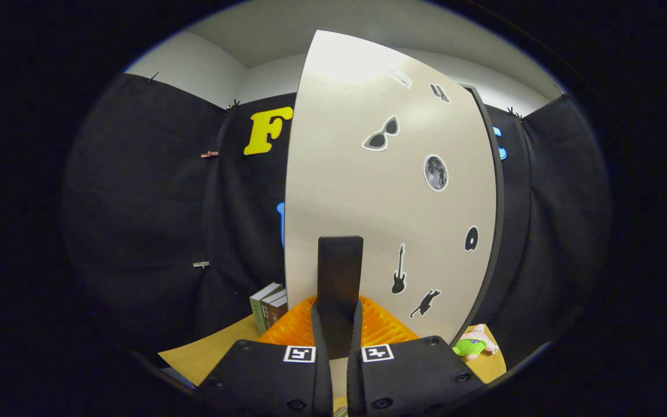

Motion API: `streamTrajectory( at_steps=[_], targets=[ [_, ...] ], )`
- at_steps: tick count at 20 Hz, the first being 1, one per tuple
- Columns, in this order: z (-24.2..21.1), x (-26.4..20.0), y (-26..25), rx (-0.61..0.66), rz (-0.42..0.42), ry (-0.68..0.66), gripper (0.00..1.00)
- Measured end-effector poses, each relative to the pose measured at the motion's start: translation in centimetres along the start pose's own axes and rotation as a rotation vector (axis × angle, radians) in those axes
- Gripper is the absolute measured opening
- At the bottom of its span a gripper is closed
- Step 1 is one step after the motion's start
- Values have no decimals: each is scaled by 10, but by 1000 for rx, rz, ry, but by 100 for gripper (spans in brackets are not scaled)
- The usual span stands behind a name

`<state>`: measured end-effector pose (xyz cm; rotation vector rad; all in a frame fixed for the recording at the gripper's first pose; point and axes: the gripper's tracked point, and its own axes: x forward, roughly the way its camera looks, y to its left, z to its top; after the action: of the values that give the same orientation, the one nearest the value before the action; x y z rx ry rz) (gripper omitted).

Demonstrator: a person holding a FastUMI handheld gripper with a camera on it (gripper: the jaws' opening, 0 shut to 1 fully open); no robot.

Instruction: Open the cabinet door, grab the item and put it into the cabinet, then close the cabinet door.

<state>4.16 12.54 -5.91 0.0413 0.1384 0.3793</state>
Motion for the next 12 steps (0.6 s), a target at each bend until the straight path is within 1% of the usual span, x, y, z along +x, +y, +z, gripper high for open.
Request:
streamTrajectory(
  at_steps=[4, 7, 10, 12],
  targets=[
    [2, -19, -11, -8, -4, -9, 14],
    [1, -33, -26, 9, -43, -38, 14],
    [1, -43, -37, -6, -83, -34, 14],
    [1, -48, -47, -6, -126, -32, 13]
  ],
)
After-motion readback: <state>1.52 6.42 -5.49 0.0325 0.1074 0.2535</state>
